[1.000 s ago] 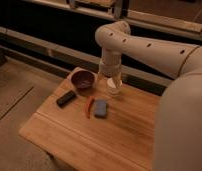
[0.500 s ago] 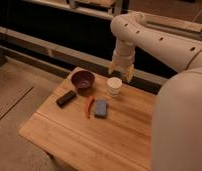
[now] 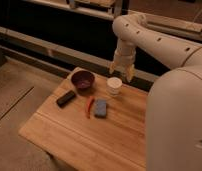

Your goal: Pick up the ceramic cup

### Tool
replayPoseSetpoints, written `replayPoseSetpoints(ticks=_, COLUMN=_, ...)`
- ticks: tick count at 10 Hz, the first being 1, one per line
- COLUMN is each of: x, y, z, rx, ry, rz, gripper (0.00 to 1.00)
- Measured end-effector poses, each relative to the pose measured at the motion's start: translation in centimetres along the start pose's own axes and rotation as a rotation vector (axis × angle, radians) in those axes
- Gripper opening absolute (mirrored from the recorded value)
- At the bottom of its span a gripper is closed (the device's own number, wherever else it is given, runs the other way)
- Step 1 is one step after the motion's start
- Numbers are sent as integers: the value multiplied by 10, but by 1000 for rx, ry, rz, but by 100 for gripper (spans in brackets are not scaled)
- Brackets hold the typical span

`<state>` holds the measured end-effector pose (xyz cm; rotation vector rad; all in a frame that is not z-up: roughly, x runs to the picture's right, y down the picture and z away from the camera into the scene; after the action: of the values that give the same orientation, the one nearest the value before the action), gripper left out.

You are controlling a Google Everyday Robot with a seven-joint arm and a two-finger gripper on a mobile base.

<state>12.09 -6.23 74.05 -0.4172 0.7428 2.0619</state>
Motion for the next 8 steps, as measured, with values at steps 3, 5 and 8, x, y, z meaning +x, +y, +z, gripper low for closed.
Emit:
replayPoseSetpoints(ticks=3, x=-7, y=-4, z=17, rx=16, ry=22, rz=10, gripper=65)
replayPoseSetpoints(ticks=5, x=-11, y=-6, z=25, rx=22, ry=34, rz=17, gripper=65)
replayPoseSetpoints(ticks=8, x=-13, y=-6, z=34, rx=13, ry=52, rz=17, gripper=65)
